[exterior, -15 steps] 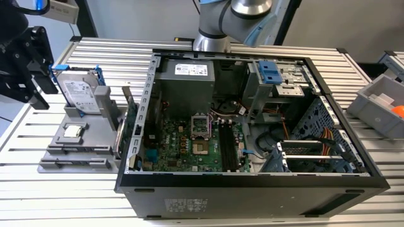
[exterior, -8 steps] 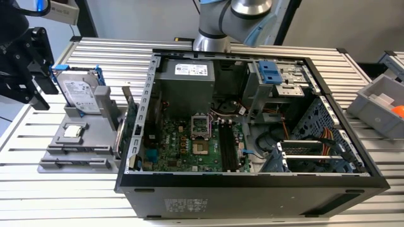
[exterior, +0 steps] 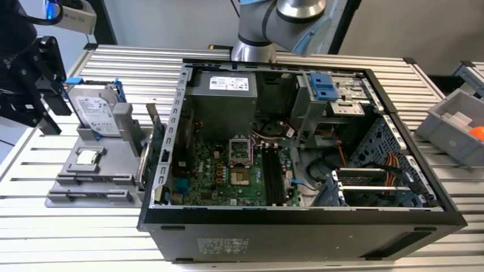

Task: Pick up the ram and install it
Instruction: 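Pick up the ram and move it above insertion slot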

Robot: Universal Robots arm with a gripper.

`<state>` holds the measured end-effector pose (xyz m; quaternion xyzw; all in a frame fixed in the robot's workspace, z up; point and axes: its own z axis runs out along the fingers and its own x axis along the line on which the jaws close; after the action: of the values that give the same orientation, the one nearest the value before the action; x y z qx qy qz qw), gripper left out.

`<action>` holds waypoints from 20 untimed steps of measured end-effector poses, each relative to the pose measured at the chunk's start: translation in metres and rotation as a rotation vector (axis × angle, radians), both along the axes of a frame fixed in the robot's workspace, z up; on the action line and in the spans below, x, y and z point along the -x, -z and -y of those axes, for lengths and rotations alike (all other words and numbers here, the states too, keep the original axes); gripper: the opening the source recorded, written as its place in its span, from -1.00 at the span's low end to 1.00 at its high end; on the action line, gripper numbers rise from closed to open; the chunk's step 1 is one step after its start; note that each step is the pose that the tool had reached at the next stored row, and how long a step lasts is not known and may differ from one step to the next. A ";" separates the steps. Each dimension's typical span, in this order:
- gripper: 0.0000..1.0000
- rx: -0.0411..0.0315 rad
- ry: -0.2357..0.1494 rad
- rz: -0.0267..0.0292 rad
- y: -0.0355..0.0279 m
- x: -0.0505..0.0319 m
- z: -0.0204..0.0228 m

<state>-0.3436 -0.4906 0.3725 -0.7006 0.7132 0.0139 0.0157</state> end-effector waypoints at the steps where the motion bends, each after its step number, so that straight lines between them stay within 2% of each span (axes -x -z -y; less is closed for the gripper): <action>1: 1.00 0.0001 -0.001 0.0000 0.0007 0.0000 0.0003; 11: 1.00 0.0000 -0.008 0.0000 0.0077 -0.0001 0.0048; 20: 1.00 0.0001 -0.014 -0.0001 0.0104 -0.0001 0.0050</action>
<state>-0.3435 -0.4956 0.3621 -0.7058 0.7081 0.0141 0.0155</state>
